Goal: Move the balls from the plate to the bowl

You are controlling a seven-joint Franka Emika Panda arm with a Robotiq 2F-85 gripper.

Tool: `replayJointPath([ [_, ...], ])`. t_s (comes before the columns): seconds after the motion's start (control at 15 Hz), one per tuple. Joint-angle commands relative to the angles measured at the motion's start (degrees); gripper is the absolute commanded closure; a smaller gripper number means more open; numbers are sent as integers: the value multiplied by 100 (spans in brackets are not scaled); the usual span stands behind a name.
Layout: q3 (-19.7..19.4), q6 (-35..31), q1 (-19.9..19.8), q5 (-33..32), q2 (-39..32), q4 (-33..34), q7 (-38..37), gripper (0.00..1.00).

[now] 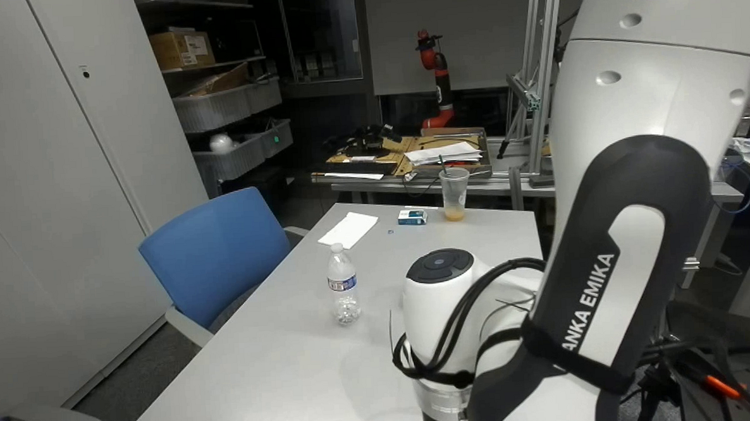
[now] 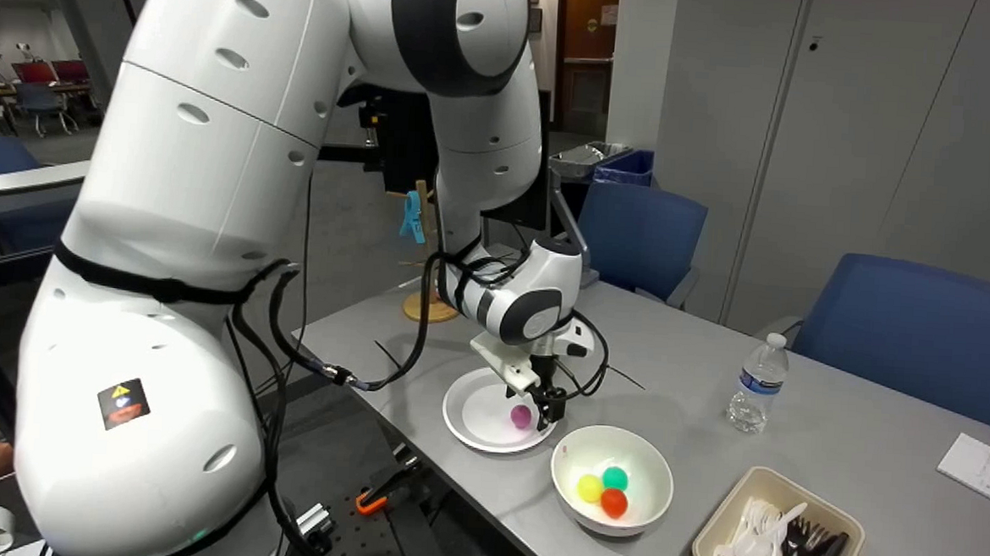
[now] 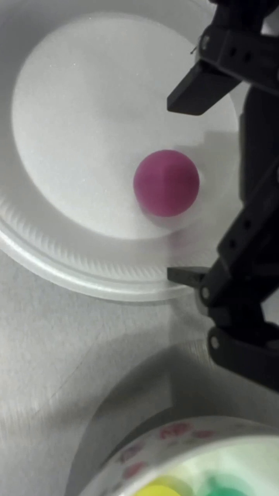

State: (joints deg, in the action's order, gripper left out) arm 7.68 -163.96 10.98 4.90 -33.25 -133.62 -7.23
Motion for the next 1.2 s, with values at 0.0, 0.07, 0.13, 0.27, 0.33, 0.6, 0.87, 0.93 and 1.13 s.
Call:
replayJointPath([
  [0.0, -177, -186, 228, -66, -213, 131, -222, 0],
  [0.07, -199, -184, 255, -69, -238, 146, -247, 0],
  [0.13, -226, -179, 292, -72, -248, 158, -281, 0],
  [0.27, -269, -166, 343, -73, -256, 175, -330, 25],
  [0.33, -297, -172, 374, -80, -253, 177, -361, 29],
  [0.6, -373, -179, 455, -89, -249, 202, -451, 55],
  [0.87, -434, -194, 512, -97, -238, 203, -506, 82],
  [0.93, -453, -175, 528, -96, -199, 176, -528, 82],
  [1.13, -505, -99, 570, -87, 10, 39, -627, 82],
])
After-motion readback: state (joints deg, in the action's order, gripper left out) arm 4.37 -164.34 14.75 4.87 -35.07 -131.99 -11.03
